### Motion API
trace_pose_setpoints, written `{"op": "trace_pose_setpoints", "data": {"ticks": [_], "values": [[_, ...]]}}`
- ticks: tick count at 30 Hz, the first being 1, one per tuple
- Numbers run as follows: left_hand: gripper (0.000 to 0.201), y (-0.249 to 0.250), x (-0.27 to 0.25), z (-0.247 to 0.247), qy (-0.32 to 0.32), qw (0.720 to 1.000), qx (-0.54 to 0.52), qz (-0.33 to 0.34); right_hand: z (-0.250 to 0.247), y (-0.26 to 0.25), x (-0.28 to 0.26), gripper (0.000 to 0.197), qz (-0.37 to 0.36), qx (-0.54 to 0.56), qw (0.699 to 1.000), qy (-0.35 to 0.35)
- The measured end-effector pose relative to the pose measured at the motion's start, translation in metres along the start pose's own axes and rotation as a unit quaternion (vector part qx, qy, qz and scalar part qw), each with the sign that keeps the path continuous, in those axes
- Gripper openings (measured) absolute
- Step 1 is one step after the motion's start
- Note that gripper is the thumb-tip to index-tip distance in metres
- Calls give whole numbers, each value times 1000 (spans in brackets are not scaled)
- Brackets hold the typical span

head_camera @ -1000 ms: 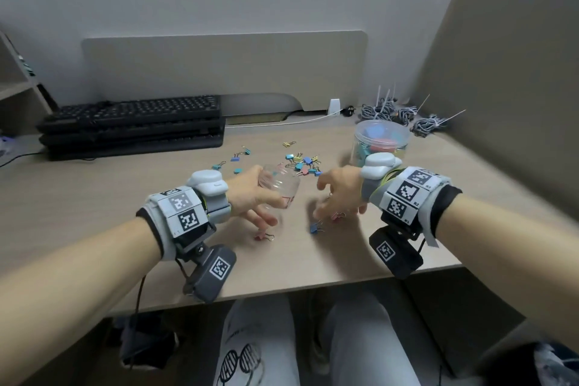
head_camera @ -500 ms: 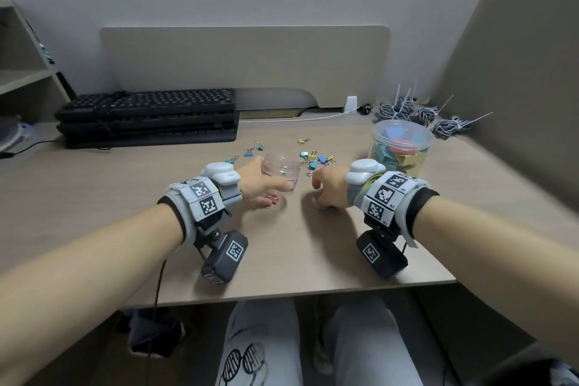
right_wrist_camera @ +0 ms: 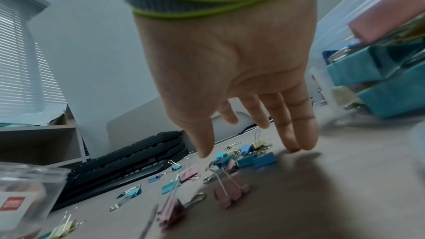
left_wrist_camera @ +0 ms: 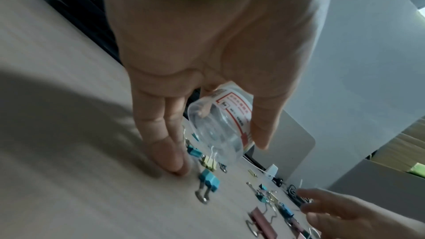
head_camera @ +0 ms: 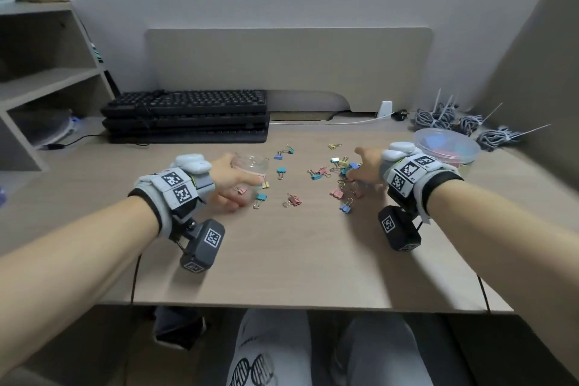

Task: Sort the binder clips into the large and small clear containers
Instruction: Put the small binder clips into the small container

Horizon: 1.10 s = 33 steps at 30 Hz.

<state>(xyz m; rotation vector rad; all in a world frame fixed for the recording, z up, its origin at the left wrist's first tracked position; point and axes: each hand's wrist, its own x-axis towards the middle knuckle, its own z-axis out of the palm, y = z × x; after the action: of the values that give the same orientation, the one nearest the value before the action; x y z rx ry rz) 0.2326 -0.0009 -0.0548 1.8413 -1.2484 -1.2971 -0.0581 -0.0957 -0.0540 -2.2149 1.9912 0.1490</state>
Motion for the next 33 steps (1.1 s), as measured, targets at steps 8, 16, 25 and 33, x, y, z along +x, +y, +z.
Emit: {"op": "trace_pose_setpoints", "data": {"ticks": [8, 16, 25, 33], "values": [[31, 22, 7, 46, -2, 998, -41, 41, 2, -37, -11, 65, -40, 12, 999, -25], [59, 29, 14, 60, -6, 993, -46, 112, -2, -29, -43, 90, -92, -22, 994, -48], [74, 35, 12, 44, 44, 977, 36, 207, 2, -39, -27, 106, -83, -25, 995, -40], [76, 43, 37, 45, 19, 972, 29, 232, -1, -51, 10, 94, -95, -100, 990, -43]]}}
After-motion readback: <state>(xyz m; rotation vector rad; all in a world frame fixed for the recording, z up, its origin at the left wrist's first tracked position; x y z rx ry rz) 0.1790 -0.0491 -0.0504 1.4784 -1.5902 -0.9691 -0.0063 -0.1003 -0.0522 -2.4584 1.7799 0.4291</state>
